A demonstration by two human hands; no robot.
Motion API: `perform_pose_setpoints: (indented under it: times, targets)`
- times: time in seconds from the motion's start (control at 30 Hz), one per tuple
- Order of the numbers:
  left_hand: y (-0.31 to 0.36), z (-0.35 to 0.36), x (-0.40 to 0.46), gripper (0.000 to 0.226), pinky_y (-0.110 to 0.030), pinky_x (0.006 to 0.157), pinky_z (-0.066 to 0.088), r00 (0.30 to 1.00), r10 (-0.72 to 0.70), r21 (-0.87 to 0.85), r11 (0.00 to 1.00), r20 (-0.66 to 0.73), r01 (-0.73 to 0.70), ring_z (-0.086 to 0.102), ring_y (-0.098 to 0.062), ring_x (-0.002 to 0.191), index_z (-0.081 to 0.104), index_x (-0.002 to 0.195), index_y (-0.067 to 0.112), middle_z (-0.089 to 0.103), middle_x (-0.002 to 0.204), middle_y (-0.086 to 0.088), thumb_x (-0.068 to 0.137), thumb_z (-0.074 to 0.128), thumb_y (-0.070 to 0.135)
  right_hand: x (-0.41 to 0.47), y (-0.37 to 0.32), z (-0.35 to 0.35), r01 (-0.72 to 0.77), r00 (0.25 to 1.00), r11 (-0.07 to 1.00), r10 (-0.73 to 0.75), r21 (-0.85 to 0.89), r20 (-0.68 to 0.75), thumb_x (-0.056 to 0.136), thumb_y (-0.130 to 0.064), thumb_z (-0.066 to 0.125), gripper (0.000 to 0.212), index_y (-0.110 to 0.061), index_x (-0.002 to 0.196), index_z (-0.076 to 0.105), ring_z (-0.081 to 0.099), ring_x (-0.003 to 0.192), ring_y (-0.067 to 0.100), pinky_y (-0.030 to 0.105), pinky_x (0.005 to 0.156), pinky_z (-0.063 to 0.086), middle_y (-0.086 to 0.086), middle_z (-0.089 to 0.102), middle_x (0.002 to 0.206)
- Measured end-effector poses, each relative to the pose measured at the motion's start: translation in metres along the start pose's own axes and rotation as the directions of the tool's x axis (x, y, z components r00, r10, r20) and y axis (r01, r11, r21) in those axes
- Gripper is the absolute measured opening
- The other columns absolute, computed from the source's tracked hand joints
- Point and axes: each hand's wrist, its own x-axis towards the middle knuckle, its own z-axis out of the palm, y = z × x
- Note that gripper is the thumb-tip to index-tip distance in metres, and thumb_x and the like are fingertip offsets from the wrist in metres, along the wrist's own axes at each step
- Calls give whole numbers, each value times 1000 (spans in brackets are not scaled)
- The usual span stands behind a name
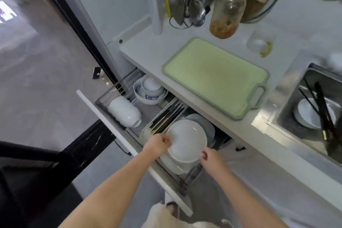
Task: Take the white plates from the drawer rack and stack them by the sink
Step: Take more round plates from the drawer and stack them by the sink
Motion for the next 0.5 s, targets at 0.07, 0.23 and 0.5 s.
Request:
perform_pose_setpoints:
  times: [0.07,0.23,0.5]
  targets:
    - [-2,1,19,34,-25,86,44,999,-21,39,999,25,20,58,-18,102,60,119,18,56,102,4,88,57,32,11,0,1,-58,998,998,58,22,-19,94,-25,49,36,-10,126,51,58,109,27,39,90,51,11,58,124]
    - [-7,16,53,47,-36,93,49,995,-67,117,991,75,58,59,-26,106,44,135,17,60,121,-7,90,54,29,42,4,5,-173,984,983,174,59,-27,92,-24,56,36,-9,124,49,60,105,28,33,77,46,13,62,120]
    - [-23,39,97,58,-45,77,55,994,-109,175,979,23,104,63,-32,89,27,142,27,62,111,-15,89,50,21,94,9,20,-275,961,961,275,-32,21,93,-22,54,46,-1,130,40,56,113,33,39,91,48,20,56,126]
